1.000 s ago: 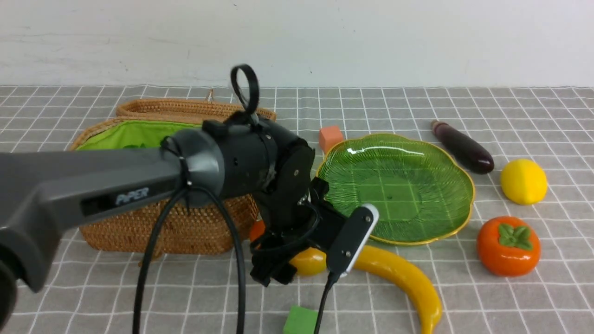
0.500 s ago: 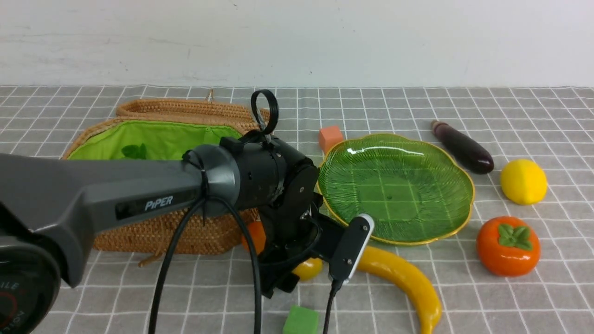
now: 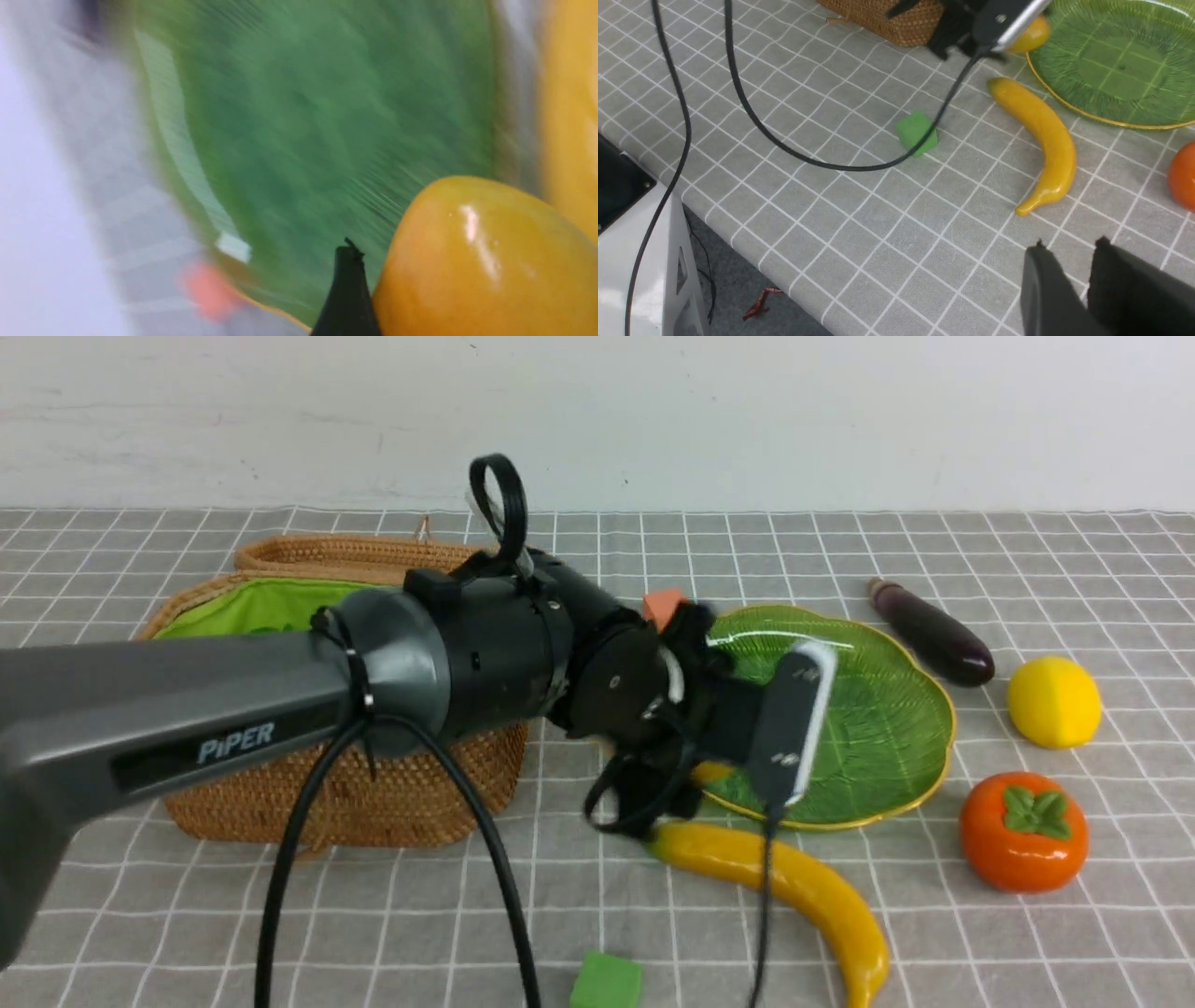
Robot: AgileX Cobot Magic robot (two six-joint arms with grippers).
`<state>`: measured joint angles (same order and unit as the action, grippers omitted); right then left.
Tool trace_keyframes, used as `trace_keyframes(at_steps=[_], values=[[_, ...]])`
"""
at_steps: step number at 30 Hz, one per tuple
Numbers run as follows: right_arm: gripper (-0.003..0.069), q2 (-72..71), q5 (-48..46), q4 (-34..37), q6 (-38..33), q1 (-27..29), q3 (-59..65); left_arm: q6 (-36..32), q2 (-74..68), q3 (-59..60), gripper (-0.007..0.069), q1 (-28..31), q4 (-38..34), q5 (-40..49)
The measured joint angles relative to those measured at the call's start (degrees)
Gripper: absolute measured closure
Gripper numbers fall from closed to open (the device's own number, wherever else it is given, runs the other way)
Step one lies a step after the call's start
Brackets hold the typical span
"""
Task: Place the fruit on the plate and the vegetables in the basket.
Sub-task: Grab the mango with your left arm and place it on the right plate, then use the right arm to grab a banana and put it into the right plate
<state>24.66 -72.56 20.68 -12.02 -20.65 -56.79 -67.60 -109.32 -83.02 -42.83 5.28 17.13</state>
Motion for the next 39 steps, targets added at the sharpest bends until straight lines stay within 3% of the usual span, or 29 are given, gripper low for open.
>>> trace_keyframes(at_steps=[4, 8, 18, 21, 25, 30, 36, 39], values=[[0.0501, 0.0, 0.0, 0.3, 0.0, 0.0, 0.0, 3.4, -2.3, -2.1, 0.0094, -1.4, -4.1, -11.8], [0.0501, 0.0, 0.0, 0.9, 0.0, 0.0, 0.0, 5.3, -8.7, -5.6, 0.0094, -0.8, -6.2, -17.9], [0.0501, 0.0, 0.0, 3.1, 1.1, 0.0, 0.0, 5.5, -16.5, -7.8, 0.0094, -0.4, -6.6, -19.7], [0.0501, 0.0, 0.0, 3.1, 1.3, 0.0, 0.0, 5.7, -16.5, -7.8, 0.0048, -0.4, -6.7, -19.1], [0.0501, 0.0, 0.0, 3.1, 1.6, 0.0, 0.0, 5.7, -15.2, -7.8, -0.0020, -0.4, -6.7, -15.1], [0.0497, 0.0, 0.0, 3.1, 1.7, 0.0, 0.0, 5.7, -11.4, -7.8, -0.0015, -0.4, -7.5, -9.1], [0.0493, 0.3, 0.0, 3.0, 4.6, 0.0, 0.0, 9.3, -4.0, -7.8, 0.0072, -0.4, -13.2, 5.9], [0.0493, 2.3, 0.0, 2.3, 5.6, 0.0, 0.0, 20.5, 2.3, -7.8, 0.0190, -0.4, -17.3, 13.6]])
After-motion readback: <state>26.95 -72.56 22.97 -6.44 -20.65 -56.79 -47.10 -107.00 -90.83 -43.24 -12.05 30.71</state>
